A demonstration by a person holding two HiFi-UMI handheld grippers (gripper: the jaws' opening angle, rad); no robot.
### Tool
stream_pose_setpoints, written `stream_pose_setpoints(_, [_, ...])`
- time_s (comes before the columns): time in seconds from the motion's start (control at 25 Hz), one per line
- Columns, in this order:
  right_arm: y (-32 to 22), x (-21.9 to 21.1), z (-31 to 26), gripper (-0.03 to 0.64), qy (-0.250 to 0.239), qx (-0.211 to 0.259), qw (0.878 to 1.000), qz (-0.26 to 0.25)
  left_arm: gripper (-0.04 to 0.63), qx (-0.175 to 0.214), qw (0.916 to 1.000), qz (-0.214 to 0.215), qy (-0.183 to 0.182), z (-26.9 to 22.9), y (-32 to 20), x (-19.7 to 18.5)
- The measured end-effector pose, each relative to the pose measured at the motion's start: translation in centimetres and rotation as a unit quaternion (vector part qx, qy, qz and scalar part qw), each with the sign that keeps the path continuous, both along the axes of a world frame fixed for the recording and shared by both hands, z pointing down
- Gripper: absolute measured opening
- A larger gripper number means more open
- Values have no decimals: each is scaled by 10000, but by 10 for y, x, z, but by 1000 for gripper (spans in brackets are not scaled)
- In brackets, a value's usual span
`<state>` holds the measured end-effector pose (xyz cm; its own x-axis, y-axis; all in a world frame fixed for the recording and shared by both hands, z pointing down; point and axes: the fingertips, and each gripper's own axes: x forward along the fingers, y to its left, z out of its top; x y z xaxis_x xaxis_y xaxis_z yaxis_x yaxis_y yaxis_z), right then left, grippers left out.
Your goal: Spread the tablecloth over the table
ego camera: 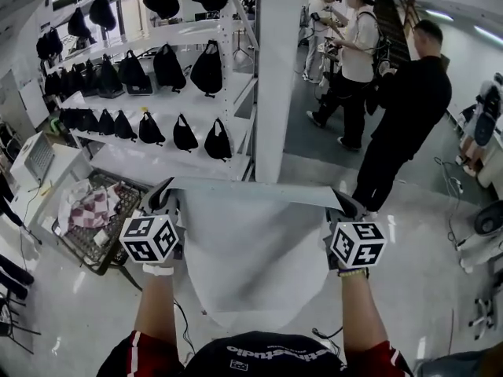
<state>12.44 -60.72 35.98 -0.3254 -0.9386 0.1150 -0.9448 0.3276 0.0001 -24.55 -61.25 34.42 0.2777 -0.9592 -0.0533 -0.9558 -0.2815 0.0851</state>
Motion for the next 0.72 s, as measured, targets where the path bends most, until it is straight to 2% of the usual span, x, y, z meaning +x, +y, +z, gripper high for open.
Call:
stream_pose_setpoints(0.16, [-22, 1, -30, 26, 37, 274, 9996, 51, 18, 267, 9996, 62, 7, -31, -27, 1])
stream_pose_setpoints(0.4, [-33, 1, -68, 26, 40, 750, 9970, 171, 18, 826, 9965, 114, -10, -71, -41, 1])
stream_pose_setpoints(0.52, [-38, 2, -66, 26, 75, 773, 9967, 236, 18, 789, 9968, 146, -38, -64, -47, 0])
stream_pose_setpoints(0.72, [-50, 4, -44, 27, 168, 555, 9979, 303, 18, 451, 9988, 209, -2, -30, -58, 2])
